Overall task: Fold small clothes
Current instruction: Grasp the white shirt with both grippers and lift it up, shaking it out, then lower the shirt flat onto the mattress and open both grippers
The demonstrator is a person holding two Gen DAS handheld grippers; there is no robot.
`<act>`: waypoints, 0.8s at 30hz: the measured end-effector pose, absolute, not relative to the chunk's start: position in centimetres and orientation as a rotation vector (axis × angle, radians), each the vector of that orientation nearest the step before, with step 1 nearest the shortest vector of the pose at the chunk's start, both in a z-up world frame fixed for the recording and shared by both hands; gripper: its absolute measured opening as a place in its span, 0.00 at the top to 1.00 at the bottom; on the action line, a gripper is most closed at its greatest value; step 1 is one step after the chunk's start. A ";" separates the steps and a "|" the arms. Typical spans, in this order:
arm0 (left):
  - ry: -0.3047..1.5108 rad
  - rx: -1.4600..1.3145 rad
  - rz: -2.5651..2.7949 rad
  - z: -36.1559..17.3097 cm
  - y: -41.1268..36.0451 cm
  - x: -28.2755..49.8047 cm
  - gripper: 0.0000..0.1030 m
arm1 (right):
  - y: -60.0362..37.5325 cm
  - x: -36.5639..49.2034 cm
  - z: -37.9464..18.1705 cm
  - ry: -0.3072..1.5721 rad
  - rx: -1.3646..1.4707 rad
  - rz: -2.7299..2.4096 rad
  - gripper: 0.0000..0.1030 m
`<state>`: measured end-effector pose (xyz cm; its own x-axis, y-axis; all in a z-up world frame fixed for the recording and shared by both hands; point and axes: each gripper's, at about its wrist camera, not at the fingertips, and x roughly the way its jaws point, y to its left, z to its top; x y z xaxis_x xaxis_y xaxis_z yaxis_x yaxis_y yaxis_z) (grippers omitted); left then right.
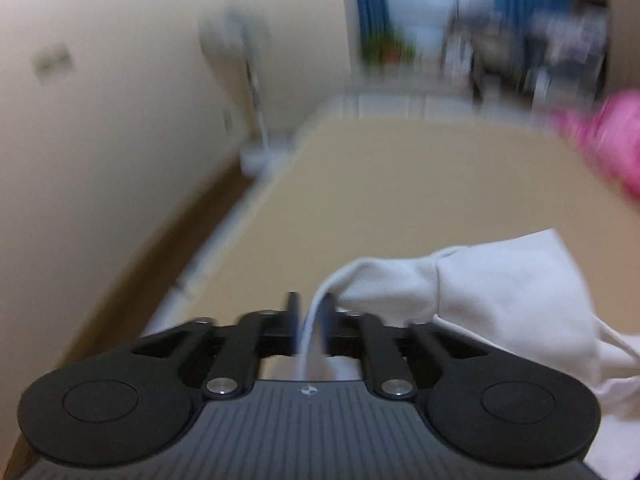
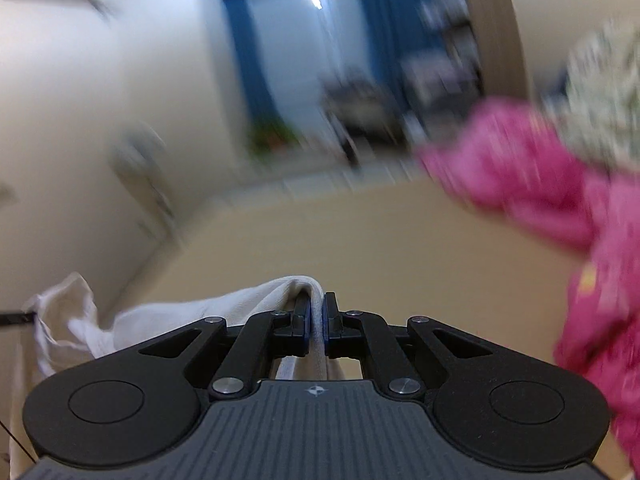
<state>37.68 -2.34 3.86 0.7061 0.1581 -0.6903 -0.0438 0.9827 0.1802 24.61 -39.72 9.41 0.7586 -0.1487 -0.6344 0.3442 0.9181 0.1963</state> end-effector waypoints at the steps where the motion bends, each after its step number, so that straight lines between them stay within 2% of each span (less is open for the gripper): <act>1: 0.857 0.191 0.136 1.0 -3.5 40.3 0.53 | -39.9 27.3 6.1 0.755 0.323 -0.336 0.73; 2: 0.936 0.232 0.155 -1.5 -3.9 42.2 0.42 | -40.5 29.1 3.1 0.836 0.330 -0.402 0.64; 3: 0.990 0.270 0.163 -3.6 -4.2 42.9 0.42 | -40.9 29.7 0.9 0.872 0.337 -0.433 0.58; 4: 1.005 0.291 0.160 -5.2 -4.6 42.4 0.41 | -41.0 29.5 -0.6 0.887 0.357 -0.431 0.59; 5: 1.008 0.301 0.145 -6.5 -4.5 41.4 0.28 | -41.1 28.7 -2.1 0.892 0.395 -0.403 0.57; 7: 1.004 0.308 0.098 -8.2 -3.4 38.6 0.11 | -40.8 26.3 -3.4 0.908 0.430 -0.324 0.51; 14: 1.013 0.300 0.089 -9.1 2.9 25.7 0.11 | -36.7 14.4 -6.3 1.011 0.328 -0.241 0.46; 18: 1.030 0.299 0.117 -9.3 5.1 18.2 0.10 | -35.0 8.8 -7.8 1.051 0.315 -0.226 0.34; 23: 1.099 0.259 0.120 -10.2 6.8 13.6 0.10 | -32.5 5.4 -10.8 1.153 0.278 -0.230 0.33; 24: 1.110 0.254 0.121 -10.5 6.8 13.2 0.10 | -32.4 5.0 -11.1 1.168 0.266 -0.220 0.37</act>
